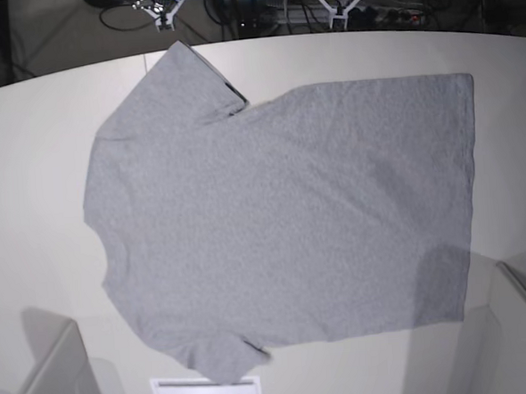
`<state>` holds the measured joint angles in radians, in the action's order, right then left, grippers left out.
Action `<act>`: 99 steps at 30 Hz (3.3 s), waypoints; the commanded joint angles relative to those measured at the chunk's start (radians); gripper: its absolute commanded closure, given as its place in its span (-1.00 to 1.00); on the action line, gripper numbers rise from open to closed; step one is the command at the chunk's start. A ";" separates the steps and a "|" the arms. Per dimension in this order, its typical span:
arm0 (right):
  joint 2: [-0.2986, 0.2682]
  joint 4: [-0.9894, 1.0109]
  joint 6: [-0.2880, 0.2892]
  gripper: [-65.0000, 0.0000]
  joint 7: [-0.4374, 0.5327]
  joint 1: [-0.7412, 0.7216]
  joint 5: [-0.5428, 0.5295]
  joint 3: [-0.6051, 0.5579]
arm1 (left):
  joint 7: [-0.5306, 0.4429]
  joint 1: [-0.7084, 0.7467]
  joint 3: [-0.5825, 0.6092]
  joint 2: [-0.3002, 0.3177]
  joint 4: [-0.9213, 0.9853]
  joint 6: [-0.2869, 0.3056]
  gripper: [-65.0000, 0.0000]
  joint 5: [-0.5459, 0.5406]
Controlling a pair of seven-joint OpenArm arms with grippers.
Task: Fold the T-shirt properly
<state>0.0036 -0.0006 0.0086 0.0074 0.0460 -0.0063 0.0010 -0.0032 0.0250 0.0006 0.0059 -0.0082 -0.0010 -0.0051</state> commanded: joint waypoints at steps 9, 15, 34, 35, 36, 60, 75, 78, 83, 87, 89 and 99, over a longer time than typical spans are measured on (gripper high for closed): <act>0.002 0.001 -0.002 1.00 -0.008 0.012 -0.002 0.003 | -0.002 0.005 -0.001 -0.001 0.000 -0.006 -0.67 0.000; 0.003 0.001 -0.002 1.00 -0.007 0.002 -0.002 0.004 | 0.006 0.005 -0.001 -0.001 0.004 -0.006 -0.37 0.000; 0.003 0.001 -0.002 -0.05 -0.007 0.016 -0.001 0.000 | 0.007 0.005 0.000 0.001 0.006 -0.006 1.00 0.000; 0.003 0.001 -0.002 -0.08 -0.007 0.016 -0.001 0.000 | 0.007 0.005 0.000 0.001 0.006 -0.006 1.00 0.000; 0.003 0.001 -0.002 -0.09 -0.007 0.016 -0.001 0.000 | 0.007 0.005 0.000 0.001 0.006 -0.006 1.00 0.000; 0.005 0.001 -0.002 1.00 -0.007 0.016 0.002 -0.003 | 0.006 0.016 -0.001 0.003 0.000 -0.009 1.00 -0.002; 0.002 -0.002 -0.005 1.00 -0.007 0.042 0.002 -0.003 | 0.009 0.019 0.009 0.009 0.007 -0.009 1.00 0.007; 0.002 -0.002 -0.005 1.00 -0.007 0.059 -0.002 0.003 | 0.009 0.036 0.008 0.022 0.003 -0.009 1.00 0.009; -0.034 -0.025 -0.002 1.00 -0.007 0.102 -0.041 0.078 | -0.002 0.106 -0.001 0.084 -0.032 -0.009 1.00 0.000; -0.061 -0.114 0.000 1.00 -0.007 0.174 -0.042 0.173 | -0.002 0.244 0.006 0.139 -0.249 -0.006 1.00 0.000; -0.069 -0.171 0.000 1.00 -0.007 0.217 -0.042 0.189 | -0.002 0.330 0.008 0.153 -0.401 -0.004 1.00 0.007; -0.040 -0.652 0.027 1.00 -0.007 0.512 -0.044 0.198 | -0.002 0.629 0.009 0.204 -0.919 -0.004 1.00 0.004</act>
<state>-0.0429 -0.6567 0.0349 -0.0044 0.5472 -0.0471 0.1974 0.0113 0.6483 0.0105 0.2028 -0.9222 0.0002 -0.0021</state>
